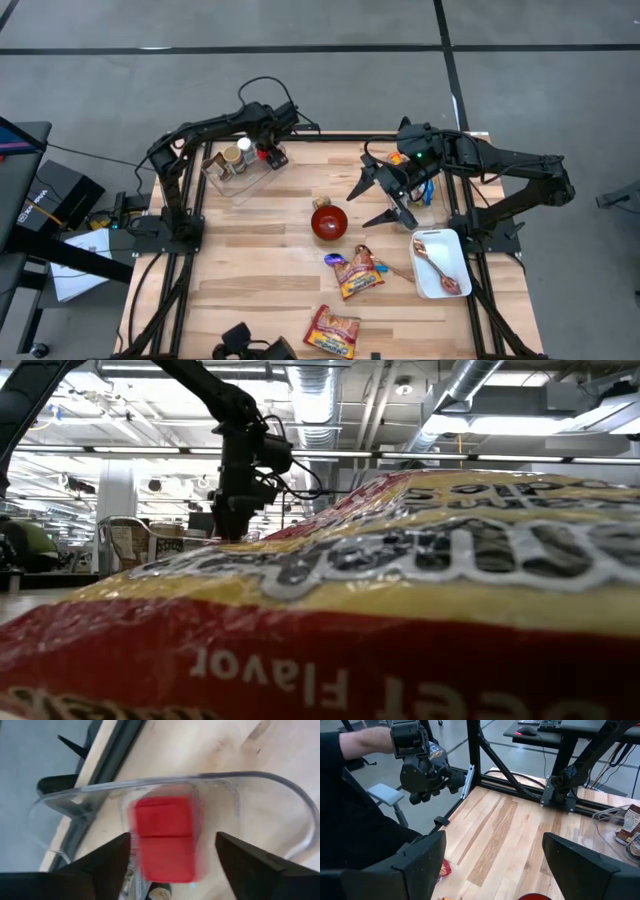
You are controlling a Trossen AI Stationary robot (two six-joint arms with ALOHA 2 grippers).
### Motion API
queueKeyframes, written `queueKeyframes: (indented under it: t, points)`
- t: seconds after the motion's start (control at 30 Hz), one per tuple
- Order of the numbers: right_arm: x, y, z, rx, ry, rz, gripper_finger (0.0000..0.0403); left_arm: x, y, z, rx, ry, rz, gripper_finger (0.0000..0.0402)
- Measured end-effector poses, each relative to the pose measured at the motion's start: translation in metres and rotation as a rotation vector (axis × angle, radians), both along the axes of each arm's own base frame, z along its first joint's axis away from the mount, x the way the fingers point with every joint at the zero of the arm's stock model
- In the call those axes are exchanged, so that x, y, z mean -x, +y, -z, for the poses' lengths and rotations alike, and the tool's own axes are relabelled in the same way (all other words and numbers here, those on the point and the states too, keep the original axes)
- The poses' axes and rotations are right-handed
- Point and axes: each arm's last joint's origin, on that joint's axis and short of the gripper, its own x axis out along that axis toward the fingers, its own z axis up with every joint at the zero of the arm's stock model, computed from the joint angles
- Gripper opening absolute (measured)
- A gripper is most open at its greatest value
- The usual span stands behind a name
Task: Pick & Place Food Item
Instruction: Put the red seasoning can into the left transparent bin
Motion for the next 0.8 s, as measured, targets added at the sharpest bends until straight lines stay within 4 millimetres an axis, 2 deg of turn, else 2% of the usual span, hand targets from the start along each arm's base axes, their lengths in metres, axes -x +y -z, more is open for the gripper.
queueKeyframes:
  t: [0.07,0.17,0.27,0.37,0.5,0.6,0.7,0.8]
  points:
    - [0.0,0.0,0.0,0.0,0.0,0.0,0.0324,0.0,0.0,0.0,-0.017,0.014,0.0,0.031]
    - [0.0,0.0,0.0,0.001,0.0,0.0,0.0324,0.001,0.001,-0.001,-0.046,0.043,0.012,0.0325]
    - [0.0,0.0,0.0,0.006,-0.002,-0.003,0.0324,0.002,0.002,-0.002,-0.096,0.08,0.01,0.0318]
    - [0.0,0.0,0.0,0.006,-0.003,-0.003,0.0324,0.004,0.001,-0.009,-0.115,0.071,0.013,0.0294]
    - [0.0,0.0,0.0,0.009,-0.003,-0.004,0.0324,0.007,-0.007,-0.028,-0.149,0.028,0.024,0.0243]
    - [0.0,-0.001,0.0,0.009,-0.004,0.001,0.0324,0.01,-0.015,-0.043,-0.157,-0.03,0.033,0.0188]
    - [0.0,-0.003,0.0,0.009,-0.004,0.007,0.0324,0.01,-0.02,-0.05,-0.065,-0.142,0.039,0.0117]
    - [0.0,-0.004,0.0,0.008,-0.004,0.009,0.0324,0.011,-0.023,-0.048,-0.013,-0.146,0.038,0.0033]
